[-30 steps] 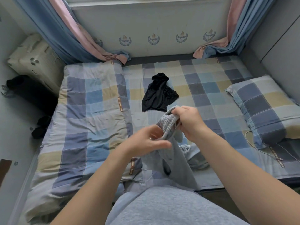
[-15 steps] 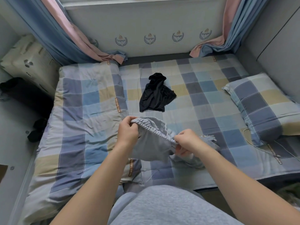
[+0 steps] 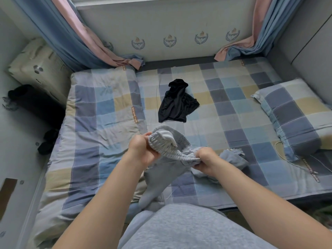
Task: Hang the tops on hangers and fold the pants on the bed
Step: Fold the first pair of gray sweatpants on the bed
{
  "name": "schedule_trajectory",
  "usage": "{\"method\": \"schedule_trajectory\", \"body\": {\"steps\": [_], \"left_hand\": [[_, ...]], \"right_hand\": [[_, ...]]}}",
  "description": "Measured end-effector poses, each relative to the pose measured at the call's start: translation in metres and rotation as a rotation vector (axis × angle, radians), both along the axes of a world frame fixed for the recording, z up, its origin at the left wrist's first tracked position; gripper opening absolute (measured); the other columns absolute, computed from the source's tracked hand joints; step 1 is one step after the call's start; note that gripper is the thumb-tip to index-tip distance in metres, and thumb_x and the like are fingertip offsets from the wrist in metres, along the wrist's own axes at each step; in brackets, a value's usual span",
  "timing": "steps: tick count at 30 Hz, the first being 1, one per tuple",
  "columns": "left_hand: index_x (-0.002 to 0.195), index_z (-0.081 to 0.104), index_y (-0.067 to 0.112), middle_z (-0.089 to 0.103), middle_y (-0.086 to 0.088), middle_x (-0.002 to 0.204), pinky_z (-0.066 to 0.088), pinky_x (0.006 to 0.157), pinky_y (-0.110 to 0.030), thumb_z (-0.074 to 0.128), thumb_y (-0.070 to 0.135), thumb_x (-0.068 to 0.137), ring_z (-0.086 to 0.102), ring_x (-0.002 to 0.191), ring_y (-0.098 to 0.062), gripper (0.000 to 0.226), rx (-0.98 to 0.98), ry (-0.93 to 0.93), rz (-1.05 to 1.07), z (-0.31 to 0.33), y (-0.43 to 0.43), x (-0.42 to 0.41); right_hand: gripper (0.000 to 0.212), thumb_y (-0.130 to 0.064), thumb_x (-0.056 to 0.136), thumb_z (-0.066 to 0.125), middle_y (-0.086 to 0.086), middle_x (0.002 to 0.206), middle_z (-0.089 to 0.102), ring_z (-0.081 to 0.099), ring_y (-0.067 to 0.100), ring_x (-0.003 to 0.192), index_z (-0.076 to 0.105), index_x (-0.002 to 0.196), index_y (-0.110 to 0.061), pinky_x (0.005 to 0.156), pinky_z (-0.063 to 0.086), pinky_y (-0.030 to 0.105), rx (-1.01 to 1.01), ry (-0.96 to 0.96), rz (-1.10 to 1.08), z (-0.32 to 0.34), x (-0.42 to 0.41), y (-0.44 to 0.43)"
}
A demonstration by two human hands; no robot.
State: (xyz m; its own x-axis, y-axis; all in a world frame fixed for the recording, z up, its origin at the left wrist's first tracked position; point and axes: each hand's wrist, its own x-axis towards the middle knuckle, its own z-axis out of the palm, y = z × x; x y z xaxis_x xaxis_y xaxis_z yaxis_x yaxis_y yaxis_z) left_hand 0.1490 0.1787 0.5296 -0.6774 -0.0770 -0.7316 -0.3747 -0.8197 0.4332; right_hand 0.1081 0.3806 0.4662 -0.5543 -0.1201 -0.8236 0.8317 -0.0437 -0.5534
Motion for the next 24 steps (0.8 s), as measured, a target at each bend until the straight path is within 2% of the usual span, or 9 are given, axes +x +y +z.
{"method": "schedule_trajectory", "body": {"steps": [3,6,8,10,12,16,18,21,24], "left_hand": [[0.129,0.059,-0.007,0.065,-0.029,0.123,0.048,0.102,-0.056,0.025,0.021,0.103,0.063,0.116,-0.041,0.052,-0.003,-0.078,-0.002,-0.011,0.000,0.001],[0.118,0.067,-0.008,0.068,-0.025,0.119,0.050,0.101,-0.055,0.053,0.055,0.096,0.064,0.116,-0.040,0.069,0.006,-0.041,-0.148,-0.018,-0.004,0.006],[0.098,0.076,-0.002,0.073,-0.021,0.105,0.060,0.084,-0.048,0.071,0.040,0.086,0.072,0.094,-0.034,0.044,-0.096,0.027,-0.345,-0.018,-0.011,0.009],[0.100,0.077,0.002,0.075,-0.016,0.097,0.062,0.067,-0.039,0.075,0.016,0.083,0.072,0.076,-0.027,0.022,-0.313,0.007,-0.513,-0.023,-0.018,0.012],[0.105,0.074,0.006,0.073,-0.015,0.091,0.061,0.068,-0.041,0.073,0.002,0.084,0.069,0.074,-0.026,0.022,-0.687,-0.140,-0.575,-0.035,-0.022,0.011],[0.081,0.068,0.017,0.065,-0.003,0.077,0.044,0.064,-0.030,0.059,0.010,0.091,0.062,0.081,-0.025,0.015,-1.397,-0.323,-0.743,-0.058,-0.033,0.017],[0.082,0.062,0.017,0.060,-0.003,0.079,0.040,0.066,-0.031,0.055,0.008,0.090,0.057,0.082,-0.027,0.014,-1.533,-0.384,-0.762,-0.070,-0.043,0.025],[0.084,0.061,0.013,0.060,-0.008,0.082,0.040,0.066,-0.033,0.053,0.003,0.087,0.053,0.080,-0.031,0.013,-1.614,-0.446,-0.730,-0.081,-0.059,0.037],[0.085,0.064,0.010,0.067,-0.017,0.093,0.042,0.068,-0.035,0.053,0.000,0.085,0.058,0.087,-0.036,0.014,-1.605,-0.477,-0.675,-0.088,-0.076,0.046]], "right_hand": [[0.030,0.004,0.084,0.030,0.022,0.084,0.064,0.064,0.031,0.054,0.059,0.088,0.007,0.041,0.051,0.030,-0.123,-0.147,-0.037,0.004,-0.003,-0.002],[0.025,-0.026,0.099,0.056,0.019,0.098,0.070,0.068,0.031,0.078,0.066,0.101,-0.004,0.071,0.057,0.039,-0.101,-0.158,0.019,-0.005,-0.012,0.003],[0.015,-0.023,0.095,0.065,0.014,0.088,0.069,0.065,0.026,0.073,0.064,0.096,-0.008,0.069,0.055,0.037,0.023,-0.165,0.045,-0.012,-0.015,0.013],[0.006,-0.011,0.091,0.066,0.010,0.075,0.064,0.062,0.023,0.064,0.062,0.087,-0.011,0.053,0.054,0.031,0.187,-0.137,0.076,-0.018,-0.016,0.028],[0.007,-0.003,0.087,0.065,0.013,0.079,0.065,0.064,0.026,0.066,0.064,0.089,-0.010,0.046,0.054,0.031,0.332,-0.013,0.061,-0.025,-0.019,0.041],[0.006,-0.009,0.085,0.059,0.018,0.081,0.070,0.071,0.031,0.063,0.059,0.082,-0.014,0.054,0.061,0.046,0.592,0.272,0.048,-0.023,-0.024,0.063],[0.005,-0.014,0.083,0.057,0.016,0.076,0.071,0.070,0.028,0.053,0.052,0.080,-0.015,0.052,0.061,0.043,0.695,0.375,0.082,-0.020,-0.026,0.074],[0.007,-0.017,0.081,0.053,0.012,0.074,0.067,0.066,0.035,0.069,0.048,0.078,-0.016,0.064,0.059,0.047,0.892,0.496,0.225,-0.015,-0.027,0.087],[0.012,-0.015,0.085,0.052,0.009,0.086,0.057,0.053,0.034,0.076,0.044,0.075,-0.016,0.060,0.043,0.036,1.047,0.527,0.394,-0.015,-0.023,0.097]]}}
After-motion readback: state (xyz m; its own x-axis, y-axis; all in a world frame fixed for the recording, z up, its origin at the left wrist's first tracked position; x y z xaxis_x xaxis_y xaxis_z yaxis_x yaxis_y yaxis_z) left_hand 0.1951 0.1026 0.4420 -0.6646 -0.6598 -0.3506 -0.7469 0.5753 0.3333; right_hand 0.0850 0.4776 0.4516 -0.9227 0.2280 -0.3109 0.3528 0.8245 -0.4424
